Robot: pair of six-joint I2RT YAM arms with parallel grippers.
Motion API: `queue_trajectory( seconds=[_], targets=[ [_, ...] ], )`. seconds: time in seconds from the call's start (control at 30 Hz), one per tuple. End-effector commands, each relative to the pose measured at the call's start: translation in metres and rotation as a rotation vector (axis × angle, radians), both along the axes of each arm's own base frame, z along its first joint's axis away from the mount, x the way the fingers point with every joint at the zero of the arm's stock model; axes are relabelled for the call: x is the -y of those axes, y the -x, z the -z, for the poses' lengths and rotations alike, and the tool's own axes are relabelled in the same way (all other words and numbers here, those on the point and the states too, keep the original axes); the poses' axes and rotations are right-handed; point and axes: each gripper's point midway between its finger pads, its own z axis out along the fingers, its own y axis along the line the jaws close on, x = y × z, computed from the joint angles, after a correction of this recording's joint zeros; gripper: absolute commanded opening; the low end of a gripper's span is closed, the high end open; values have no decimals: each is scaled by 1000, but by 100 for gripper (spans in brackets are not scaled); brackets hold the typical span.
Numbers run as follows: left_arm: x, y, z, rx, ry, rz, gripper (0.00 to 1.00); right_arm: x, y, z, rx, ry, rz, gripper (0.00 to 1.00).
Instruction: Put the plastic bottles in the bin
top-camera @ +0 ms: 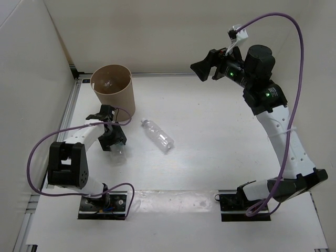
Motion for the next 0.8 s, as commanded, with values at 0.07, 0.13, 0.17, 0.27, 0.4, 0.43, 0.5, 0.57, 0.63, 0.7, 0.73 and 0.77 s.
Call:
queue_trajectory(
  seconds=[0.07, 0.13, 0.17, 0.27, 0.4, 0.43, 0.5, 0.57, 0.63, 0.7, 0.73, 0.77],
  targets=[
    [10, 0, -40, 125, 0, 45, 61, 0, -5, 15, -40, -22, 17, 90],
    [11, 4, -46, 138, -15, 56, 54, 6, -9, 22, -56, -16, 37, 90],
    [11, 8, -55, 150, -15, 57, 54, 8, -10, 29, -68, -3, 43, 90],
    [15, 9, -83, 236, -20, 72, 53, 14, -18, 64, -97, 98, 48, 90],
    [14, 11, -128, 362, -21, 69, 53, 20, -27, 112, -148, 232, -39, 88],
    [14, 8, -149, 429, -11, 66, 53, 11, -14, 121, -167, 251, -158, 86],
    [11, 0, -176, 515, -17, 48, 53, 18, -20, 165, -153, 425, -278, 90],
    [6, -8, -206, 609, -36, 34, 51, 25, -28, 201, -230, 531, -314, 90],
    [5, -22, -242, 707, -45, 26, 50, 33, -37, 215, -266, 562, -308, 90],
    [2, -38, -277, 794, -61, 13, 50, 36, -43, 227, -292, 558, -311, 90],
    [2, -48, -281, 800, -70, 14, 49, 37, -44, 229, -299, 553, -312, 90],
    [3, -61, -291, 822, -71, 6, 49, 37, -45, 235, -318, 555, -317, 90]
  ],
)
